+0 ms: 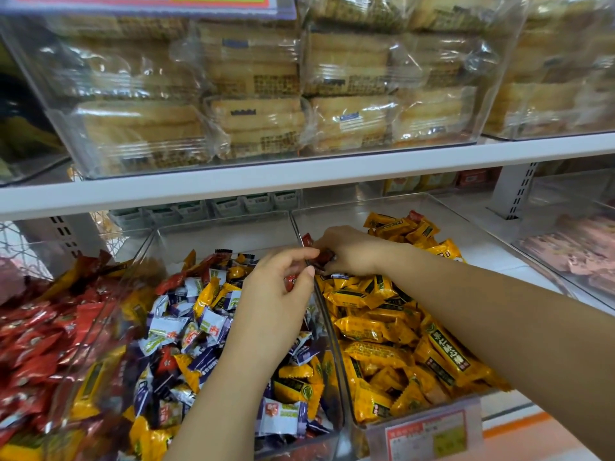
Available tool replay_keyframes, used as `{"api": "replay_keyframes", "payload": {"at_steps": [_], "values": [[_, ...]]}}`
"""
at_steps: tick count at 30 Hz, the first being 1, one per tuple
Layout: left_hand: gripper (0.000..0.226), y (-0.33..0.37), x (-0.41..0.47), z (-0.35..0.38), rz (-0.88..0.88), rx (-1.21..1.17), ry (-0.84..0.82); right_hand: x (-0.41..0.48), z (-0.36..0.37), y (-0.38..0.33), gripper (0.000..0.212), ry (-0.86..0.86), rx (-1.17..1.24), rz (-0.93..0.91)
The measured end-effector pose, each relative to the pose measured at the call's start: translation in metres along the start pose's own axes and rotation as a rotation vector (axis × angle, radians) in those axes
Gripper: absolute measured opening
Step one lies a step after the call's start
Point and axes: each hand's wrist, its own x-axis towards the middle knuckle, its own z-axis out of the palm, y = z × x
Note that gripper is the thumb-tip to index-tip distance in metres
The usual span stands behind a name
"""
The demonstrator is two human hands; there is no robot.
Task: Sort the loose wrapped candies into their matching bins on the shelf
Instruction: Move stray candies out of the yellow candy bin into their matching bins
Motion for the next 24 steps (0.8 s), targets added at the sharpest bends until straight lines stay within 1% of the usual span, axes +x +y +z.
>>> {"api": "replay_keyframes", "payload": {"at_steps": [2,4,8,11,13,15,18,20,23,24], "values": [[0.028,0.000,0.000,0.000,0.000,0.007,0.002,-0.006,-0.002,-0.001,0.026,0.041,0.012,0.022],[0.029,0.001,-0.001,-0.001,-0.007,0.015,0.009,-0.020,-0.008,-0.004,0.030,0.121,0.030,0.046],[0.030,0.008,-0.006,-0.008,0.002,0.007,0.047,-0.064,-0.020,-0.012,0.024,0.319,0.133,0.034],[0.029,0.015,-0.016,-0.016,0.007,-0.026,0.055,-0.098,-0.025,-0.029,0.028,0.380,0.224,0.034],[0.028,0.021,-0.023,-0.022,0.002,-0.098,0.052,-0.114,-0.028,-0.048,0.027,0.416,0.245,-0.002],[0.028,0.026,-0.028,-0.029,-0.014,-0.192,0.049,-0.121,-0.031,-0.069,0.025,0.407,0.240,-0.060],[0.032,0.029,-0.034,-0.044,-0.030,-0.270,0.044,-0.115,-0.031,-0.100,0.024,0.328,0.176,-0.141],[0.031,0.028,-0.039,-0.058,-0.046,-0.274,0.040,-0.106,-0.030,-0.118,0.025,0.300,0.147,-0.177],[0.023,0.019,-0.043,-0.083,-0.080,-0.246,0.063,-0.091,-0.025,-0.139,0.027,0.278,0.135,-0.206],[0.023,0.015,-0.044,-0.091,-0.096,-0.241,0.043,-0.087,-0.023,-0.144,0.028,0.267,0.134,-0.211]]}}
